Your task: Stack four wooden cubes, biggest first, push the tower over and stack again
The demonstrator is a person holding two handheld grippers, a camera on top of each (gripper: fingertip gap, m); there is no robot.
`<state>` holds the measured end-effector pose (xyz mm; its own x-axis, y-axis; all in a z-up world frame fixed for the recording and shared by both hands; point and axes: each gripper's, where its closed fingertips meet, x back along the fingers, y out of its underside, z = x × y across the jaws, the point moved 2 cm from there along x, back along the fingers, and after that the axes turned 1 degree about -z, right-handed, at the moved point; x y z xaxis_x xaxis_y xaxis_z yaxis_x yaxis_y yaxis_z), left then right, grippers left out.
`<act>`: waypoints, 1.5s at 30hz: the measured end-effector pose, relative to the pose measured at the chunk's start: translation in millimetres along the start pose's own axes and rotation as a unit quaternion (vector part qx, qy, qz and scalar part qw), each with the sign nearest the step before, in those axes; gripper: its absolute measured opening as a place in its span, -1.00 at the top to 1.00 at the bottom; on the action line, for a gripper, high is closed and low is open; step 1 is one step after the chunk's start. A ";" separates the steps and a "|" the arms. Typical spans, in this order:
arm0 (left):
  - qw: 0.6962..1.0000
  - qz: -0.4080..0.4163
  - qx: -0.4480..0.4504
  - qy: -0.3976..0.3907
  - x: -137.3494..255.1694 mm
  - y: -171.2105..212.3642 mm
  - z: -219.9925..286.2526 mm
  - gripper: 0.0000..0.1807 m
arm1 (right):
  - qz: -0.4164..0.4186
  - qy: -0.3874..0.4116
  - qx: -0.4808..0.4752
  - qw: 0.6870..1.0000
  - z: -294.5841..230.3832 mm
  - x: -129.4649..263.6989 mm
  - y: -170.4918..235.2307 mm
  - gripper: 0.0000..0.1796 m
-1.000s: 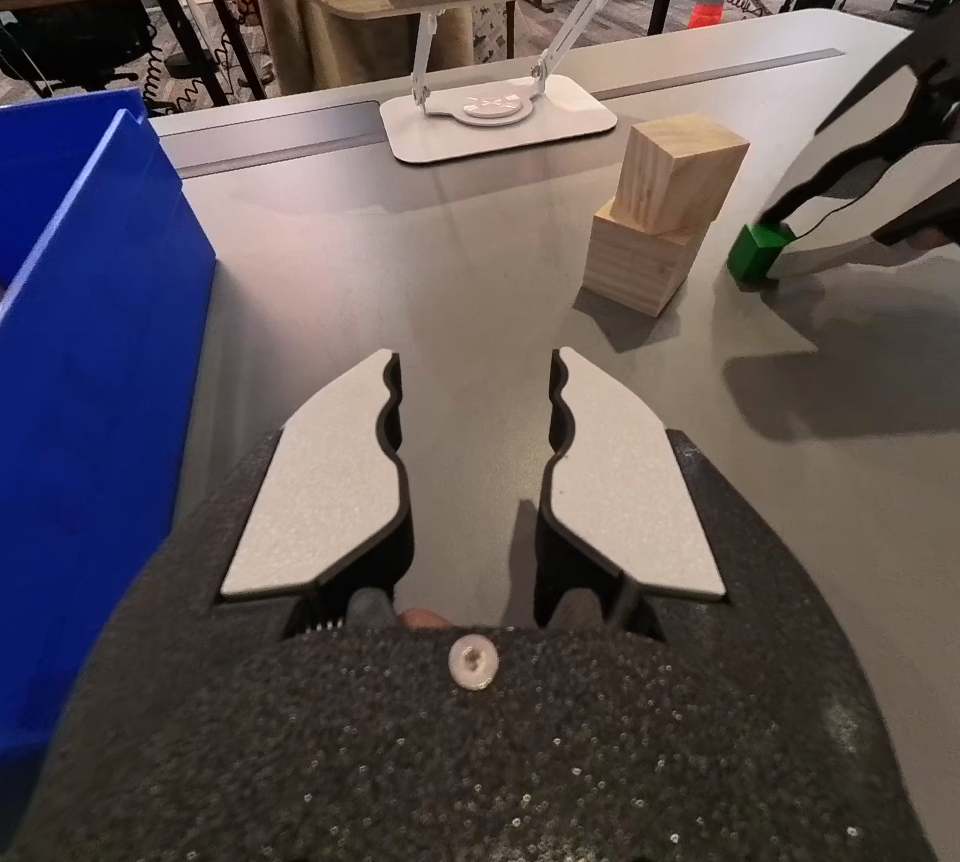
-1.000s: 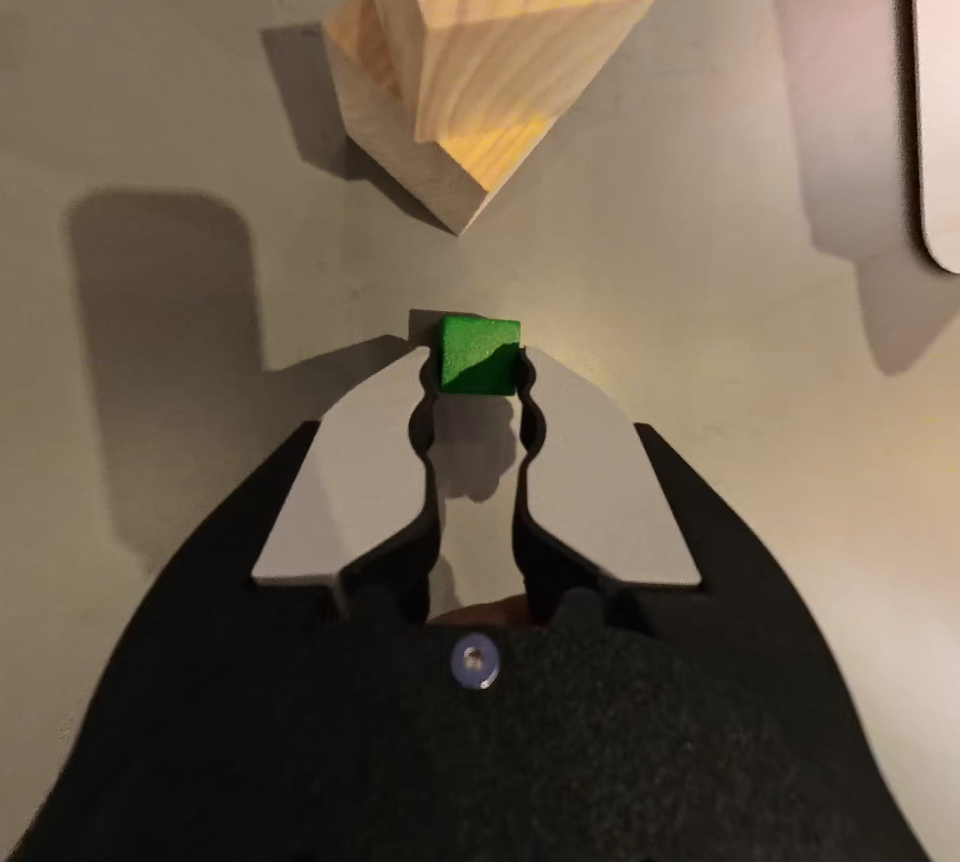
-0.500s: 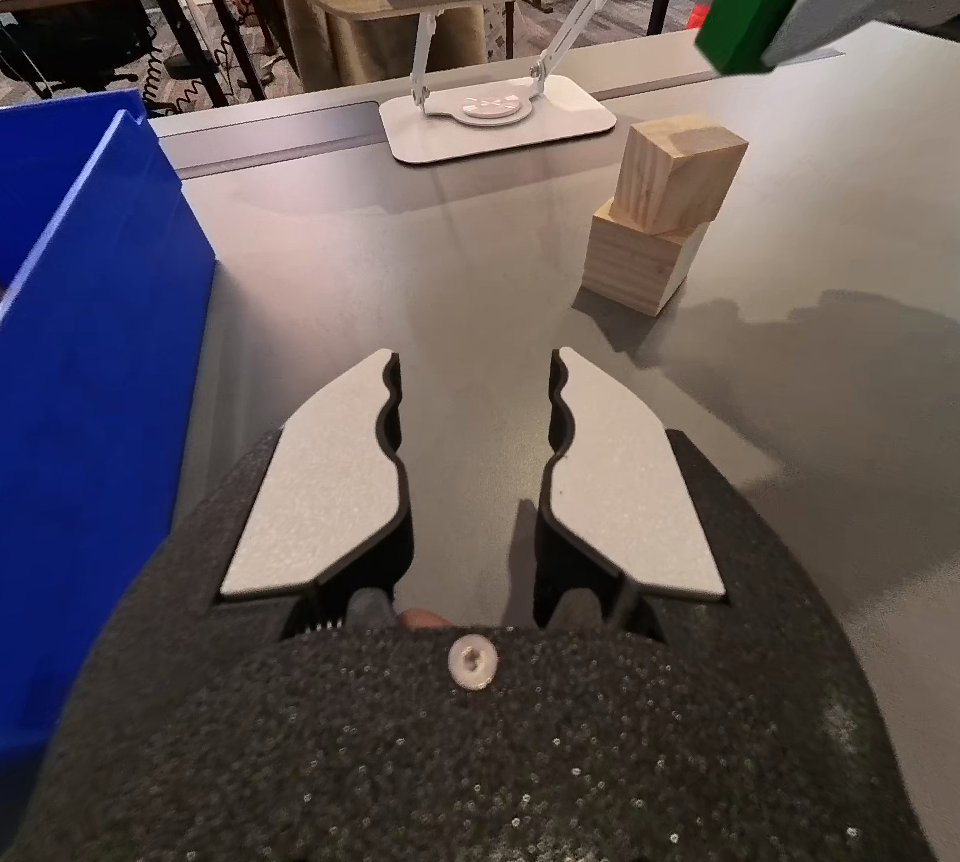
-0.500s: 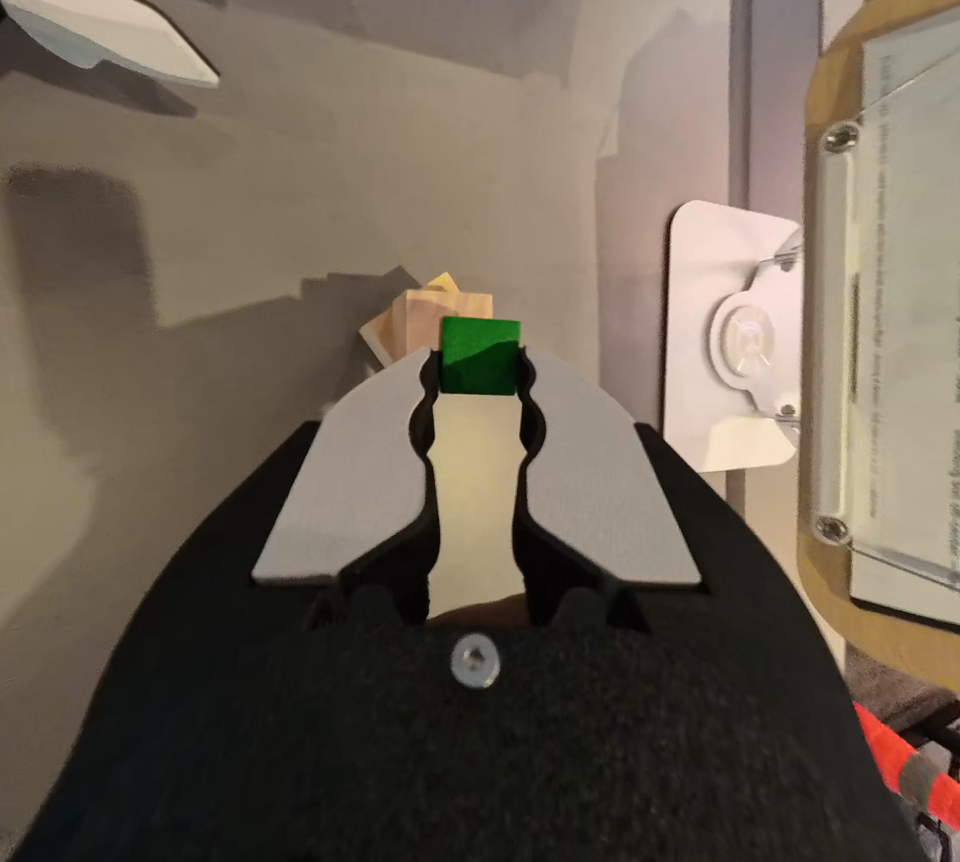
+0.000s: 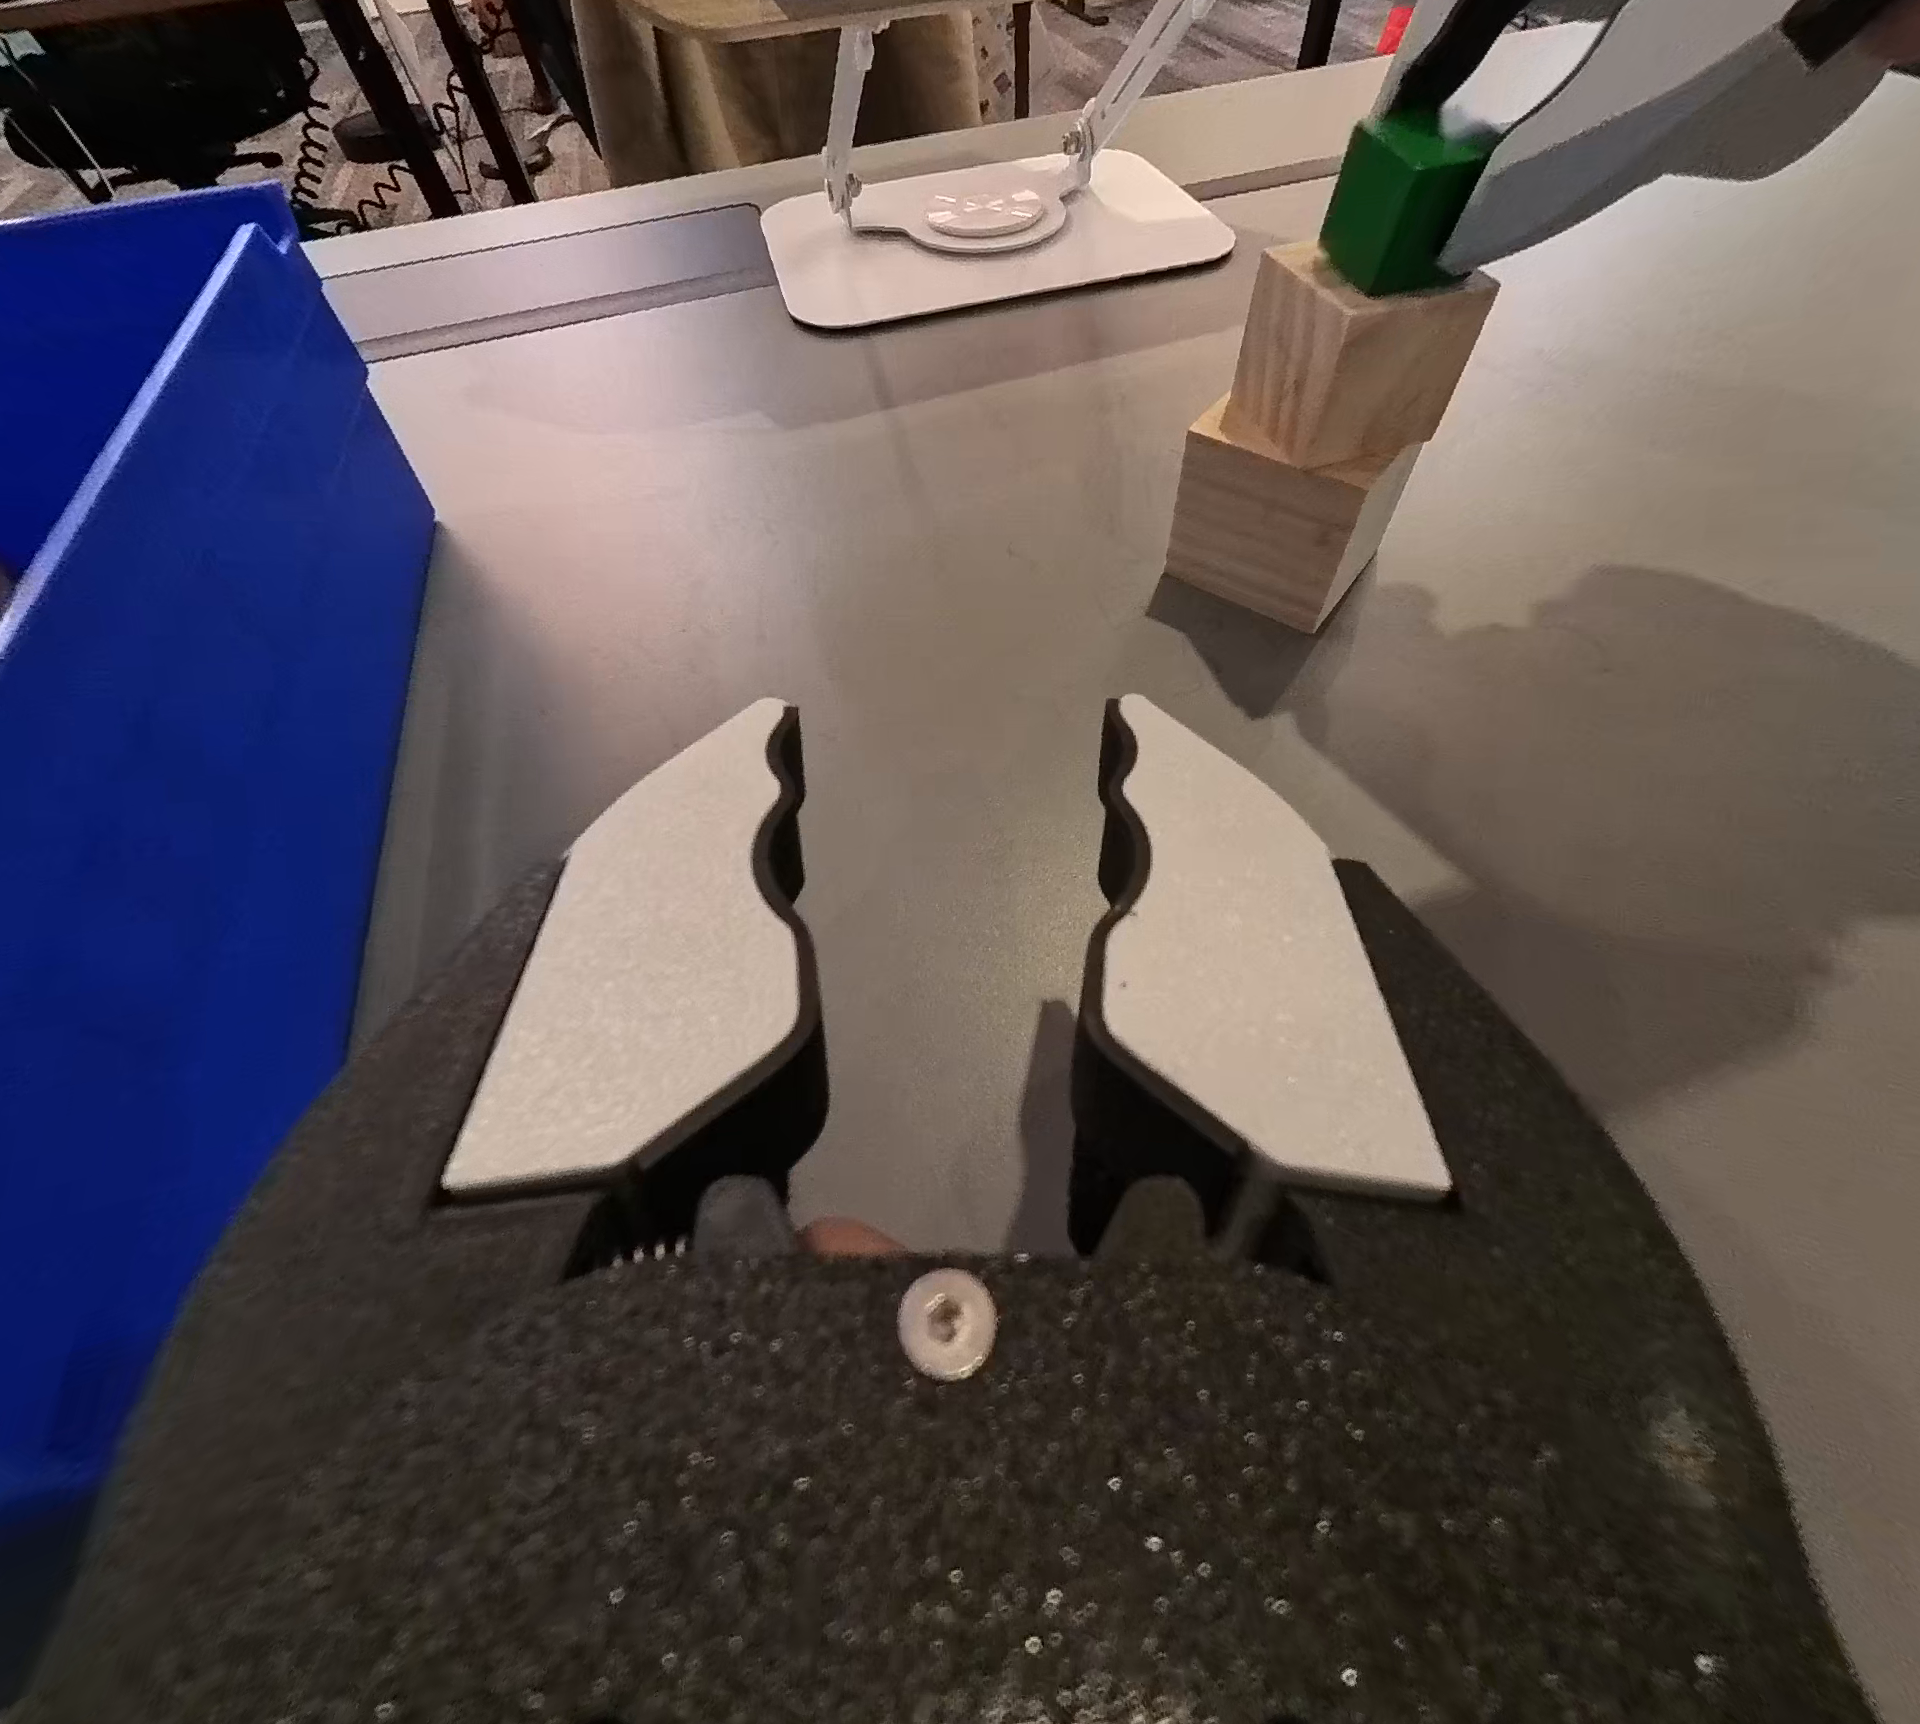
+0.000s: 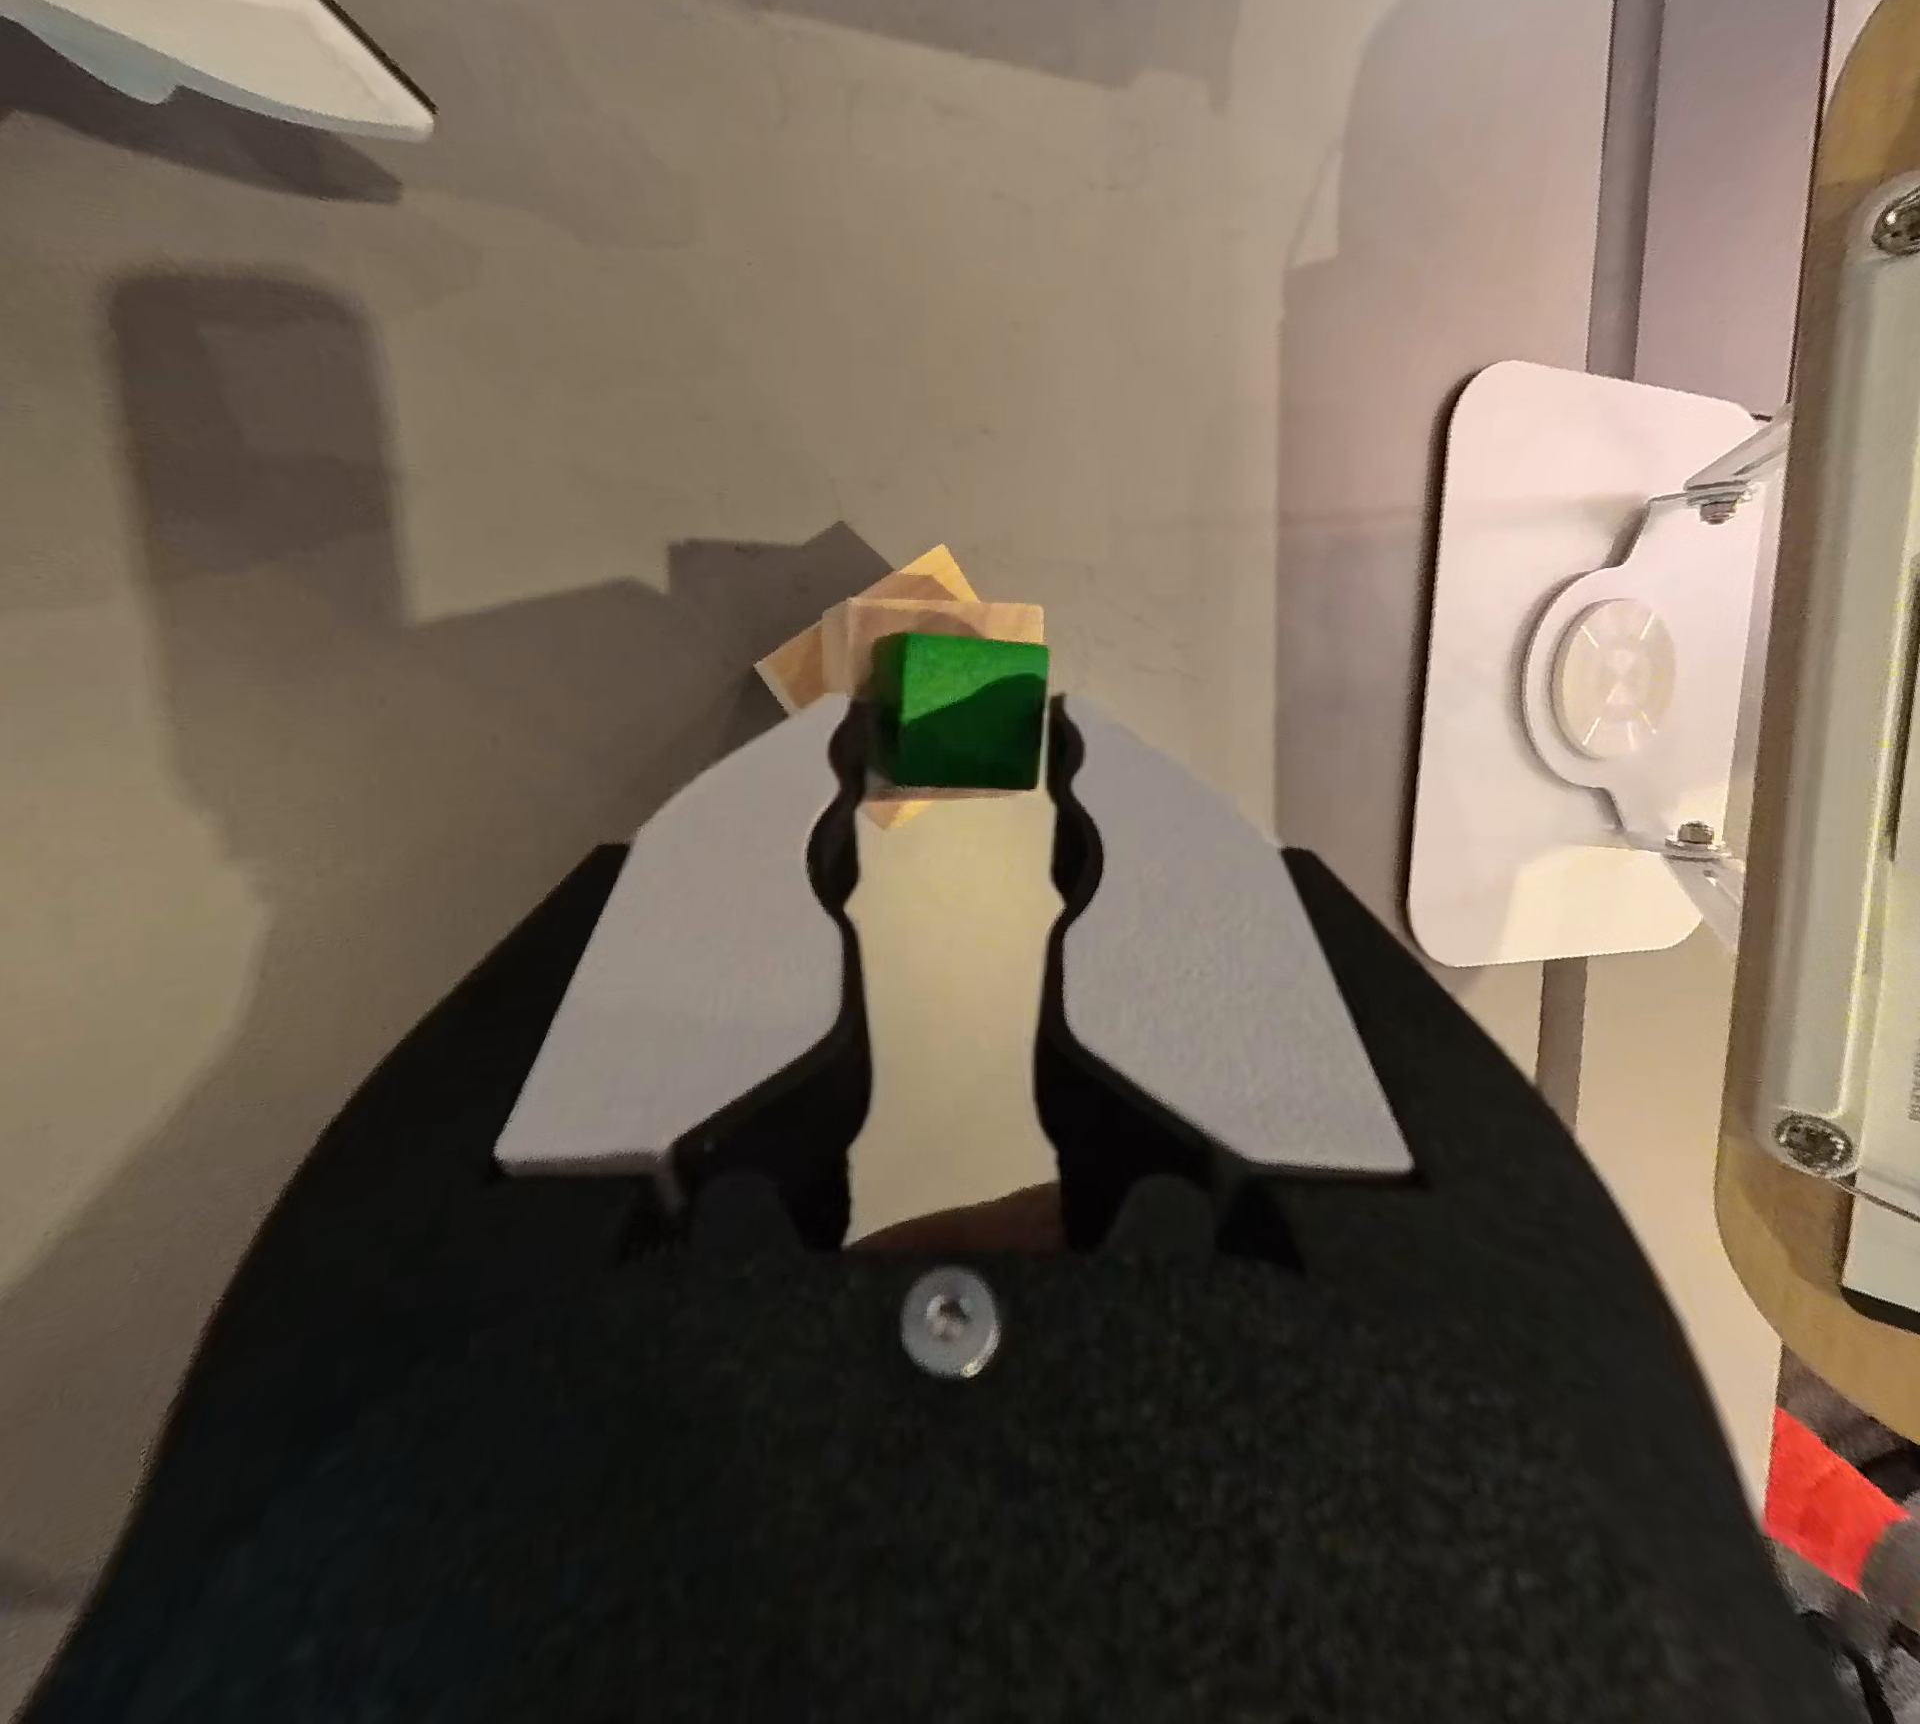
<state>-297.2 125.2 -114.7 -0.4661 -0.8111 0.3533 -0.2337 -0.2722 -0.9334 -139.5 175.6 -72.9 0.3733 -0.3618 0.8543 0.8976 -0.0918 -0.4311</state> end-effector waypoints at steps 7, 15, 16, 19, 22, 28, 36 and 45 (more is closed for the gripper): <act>1.000 0.001 -0.001 -0.006 0.1 -0.2 -0.9 0.40 | 0.090 0.078 -0.045 0.992 5.9 43.6 -2.7 0.48; 1.000 0.014 -0.015 0.015 69.7 -15.9 -16.0 0.31 | 0.216 0.230 -0.181 0.931 -50.8 100.5 63.5 0.48; 0.999 0.014 -0.018 0.024 98.6 -12.7 -24.6 0.37 | 0.232 0.215 -0.202 0.927 -65.9 98.5 67.4 0.47; 0.998 -0.003 0.022 0.051 178.5 20.5 -57.4 0.39 | 0.256 0.226 -0.249 0.906 -92.8 84.4 81.5 0.46; 0.991 0.015 0.113 0.073 221.7 67.9 -79.8 0.39 | 0.279 0.262 -0.286 0.878 -100.6 66.9 85.8 0.47; 0.981 0.043 0.175 0.076 222.2 187.0 -88.1 0.54 | 0.241 0.342 -0.241 0.876 -111.3 39.3 75.5 0.48; 0.978 -0.070 0.182 0.074 136.8 342.5 -72.0 0.45 | 0.216 0.404 -0.217 0.862 -106.1 38.6 69.6 0.52; 0.977 0.016 0.212 -0.020 206.7 289.4 -105.4 0.43 | 0.203 0.395 -0.217 0.869 -101.1 29.9 66.2 0.53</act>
<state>-551.1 -66.7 -305.3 -0.4318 -0.8397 0.3293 0.1587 -0.4302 -0.8887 -92.6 64.9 -105.3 0.2068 -0.9547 0.2141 0.4920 -0.0877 -0.8662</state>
